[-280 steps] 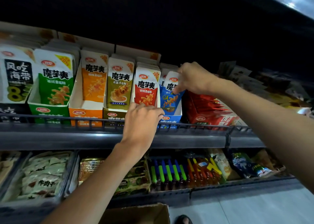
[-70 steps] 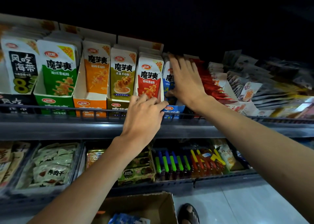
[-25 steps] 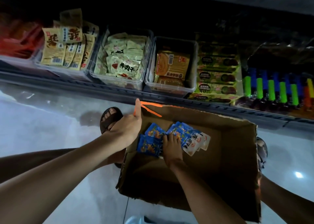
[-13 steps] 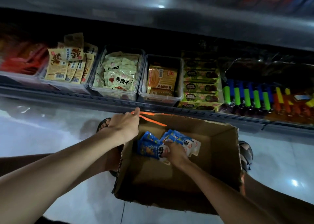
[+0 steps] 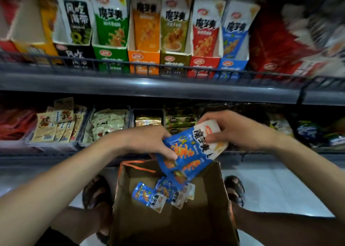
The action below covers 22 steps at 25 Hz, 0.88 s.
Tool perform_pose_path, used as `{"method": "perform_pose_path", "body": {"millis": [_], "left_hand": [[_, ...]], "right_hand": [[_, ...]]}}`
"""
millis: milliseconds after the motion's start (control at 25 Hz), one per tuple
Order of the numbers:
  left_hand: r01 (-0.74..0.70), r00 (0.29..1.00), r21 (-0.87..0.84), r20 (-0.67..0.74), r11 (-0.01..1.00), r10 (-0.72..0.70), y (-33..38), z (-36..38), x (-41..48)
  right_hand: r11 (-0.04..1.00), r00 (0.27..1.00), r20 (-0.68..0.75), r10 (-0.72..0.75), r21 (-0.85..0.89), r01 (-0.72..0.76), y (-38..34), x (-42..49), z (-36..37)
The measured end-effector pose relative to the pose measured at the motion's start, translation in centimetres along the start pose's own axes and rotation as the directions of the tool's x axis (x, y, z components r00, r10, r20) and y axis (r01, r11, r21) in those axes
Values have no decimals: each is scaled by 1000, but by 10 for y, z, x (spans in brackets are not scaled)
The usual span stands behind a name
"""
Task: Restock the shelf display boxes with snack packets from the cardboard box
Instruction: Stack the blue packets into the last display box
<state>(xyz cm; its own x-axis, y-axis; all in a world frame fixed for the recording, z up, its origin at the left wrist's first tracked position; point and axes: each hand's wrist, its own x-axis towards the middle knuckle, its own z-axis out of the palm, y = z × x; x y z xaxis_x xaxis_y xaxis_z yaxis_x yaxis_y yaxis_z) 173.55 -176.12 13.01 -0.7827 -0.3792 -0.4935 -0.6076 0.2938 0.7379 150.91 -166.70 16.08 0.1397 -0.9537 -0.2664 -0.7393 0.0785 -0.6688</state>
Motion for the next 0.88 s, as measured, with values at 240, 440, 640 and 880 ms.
{"method": "perform_pose_path", "body": {"millis": [240, 440, 640, 880], "left_hand": [[-5, 988, -613, 121, 790, 100, 27, -5, -2], [133, 855, -796, 394, 591, 338, 25, -5, 5], [175, 870, -837, 378, 519, 317, 30, 1, 5], [45, 985, -756, 141, 653, 95, 41, 11, 5]], "right_hand": [[859, 960, -279, 26, 497, 121, -3, -10, -18], [834, 922, -380, 71, 530, 154, -5, -3, -19], [861, 895, -437, 91, 486, 150, -8, -1, -17], [960, 815, -573, 82, 264, 89, -10, 3, -2]]}}
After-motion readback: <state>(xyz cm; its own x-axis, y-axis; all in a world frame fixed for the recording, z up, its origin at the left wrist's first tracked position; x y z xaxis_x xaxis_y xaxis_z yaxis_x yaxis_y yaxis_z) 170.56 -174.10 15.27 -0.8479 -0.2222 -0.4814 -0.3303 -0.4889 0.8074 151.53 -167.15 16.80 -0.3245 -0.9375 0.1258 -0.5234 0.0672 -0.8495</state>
